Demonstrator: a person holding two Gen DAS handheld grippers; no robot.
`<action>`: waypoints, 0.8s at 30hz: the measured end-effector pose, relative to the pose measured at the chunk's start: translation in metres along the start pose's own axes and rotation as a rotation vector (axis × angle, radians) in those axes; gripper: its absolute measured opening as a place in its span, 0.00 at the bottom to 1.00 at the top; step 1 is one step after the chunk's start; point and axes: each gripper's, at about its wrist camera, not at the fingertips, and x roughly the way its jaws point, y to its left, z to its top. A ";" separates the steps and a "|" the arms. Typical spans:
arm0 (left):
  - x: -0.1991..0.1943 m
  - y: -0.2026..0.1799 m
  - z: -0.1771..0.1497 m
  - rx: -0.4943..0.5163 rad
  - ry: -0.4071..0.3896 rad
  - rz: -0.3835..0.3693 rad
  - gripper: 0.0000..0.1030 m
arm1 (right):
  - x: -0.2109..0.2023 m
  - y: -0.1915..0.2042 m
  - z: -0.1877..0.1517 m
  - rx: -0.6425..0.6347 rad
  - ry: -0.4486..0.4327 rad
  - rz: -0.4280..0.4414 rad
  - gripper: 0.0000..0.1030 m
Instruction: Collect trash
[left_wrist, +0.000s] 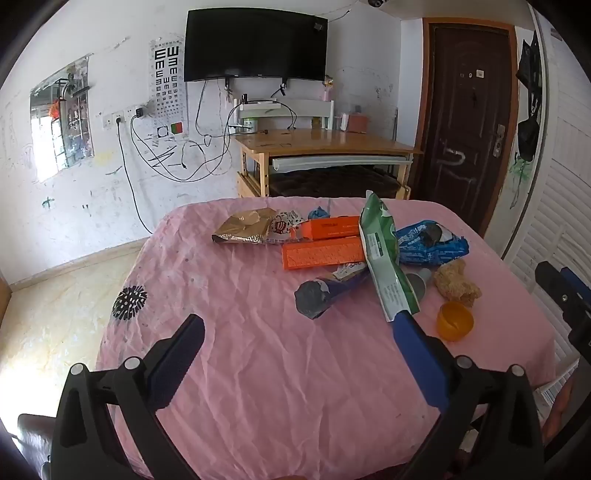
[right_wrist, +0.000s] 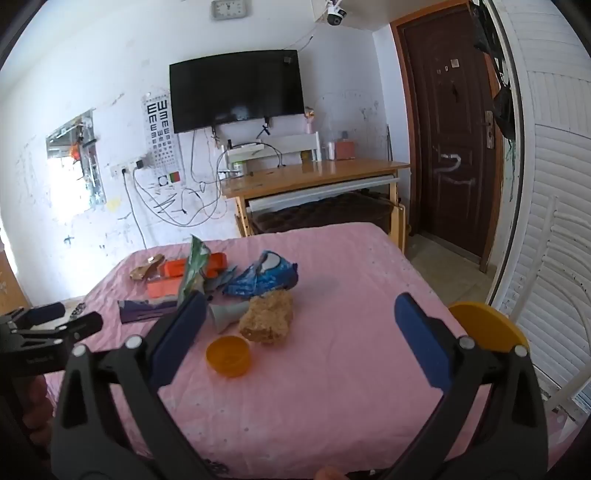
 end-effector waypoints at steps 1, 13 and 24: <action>0.000 0.000 0.000 -0.001 0.005 -0.001 0.94 | 0.000 0.000 0.000 -0.003 0.000 -0.001 0.96; 0.000 0.000 0.000 -0.002 0.017 -0.003 0.94 | -0.002 0.001 0.000 -0.001 0.002 0.001 0.96; 0.003 -0.002 -0.002 -0.002 0.020 -0.003 0.94 | 0.002 0.003 -0.003 0.000 0.003 0.000 0.96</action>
